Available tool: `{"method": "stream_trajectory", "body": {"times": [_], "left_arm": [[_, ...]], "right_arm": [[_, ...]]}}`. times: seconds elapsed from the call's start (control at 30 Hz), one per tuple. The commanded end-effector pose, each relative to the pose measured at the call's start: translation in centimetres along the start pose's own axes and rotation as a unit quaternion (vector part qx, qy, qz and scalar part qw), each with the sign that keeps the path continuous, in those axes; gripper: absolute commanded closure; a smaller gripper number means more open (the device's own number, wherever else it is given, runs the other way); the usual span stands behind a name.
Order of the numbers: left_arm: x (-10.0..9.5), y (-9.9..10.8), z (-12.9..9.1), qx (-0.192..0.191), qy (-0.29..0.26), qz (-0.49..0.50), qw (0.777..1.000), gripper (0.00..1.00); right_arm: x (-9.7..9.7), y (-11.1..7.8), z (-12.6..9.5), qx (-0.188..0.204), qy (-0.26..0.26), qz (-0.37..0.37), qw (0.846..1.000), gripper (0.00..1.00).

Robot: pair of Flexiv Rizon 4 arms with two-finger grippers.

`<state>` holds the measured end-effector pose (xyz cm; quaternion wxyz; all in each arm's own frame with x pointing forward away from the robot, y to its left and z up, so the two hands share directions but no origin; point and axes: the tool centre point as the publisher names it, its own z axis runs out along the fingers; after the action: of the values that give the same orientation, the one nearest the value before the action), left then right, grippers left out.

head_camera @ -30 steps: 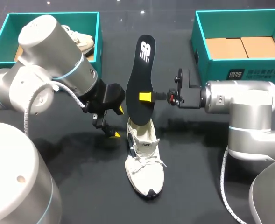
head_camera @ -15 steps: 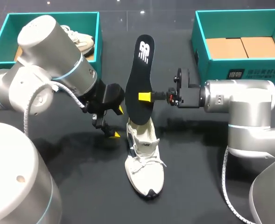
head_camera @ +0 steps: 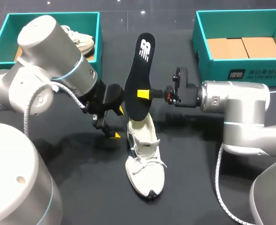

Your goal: Take the shoe out of the shoebox, open the shoe tongue, remove and reinsert the insole, then place the shoe into the shoebox

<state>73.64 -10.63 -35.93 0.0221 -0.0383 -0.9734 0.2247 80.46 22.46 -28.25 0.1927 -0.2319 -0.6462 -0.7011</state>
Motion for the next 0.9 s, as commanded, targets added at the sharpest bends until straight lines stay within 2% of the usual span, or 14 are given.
{"method": "stream_trajectory", "body": {"times": [0.03,0.53,0.9], "left_arm": [[0.0,0.1,0.0,0.000,0.000,0.000,1.000,0.00],[0.0,0.1,0.0,0.000,0.000,0.000,1.000,0.00],[0.0,0.1,0.0,0.000,0.000,0.000,1.000,0.00]], "right_arm": [[-0.3,-0.6,-0.1,-0.008,0.004,-0.002,1.000,1.00],[0.4,-1.0,-1.1,-0.023,0.015,-0.029,0.999,1.00],[1.0,-1.5,-1.1,-0.006,0.013,-0.025,1.000,1.00]]}}
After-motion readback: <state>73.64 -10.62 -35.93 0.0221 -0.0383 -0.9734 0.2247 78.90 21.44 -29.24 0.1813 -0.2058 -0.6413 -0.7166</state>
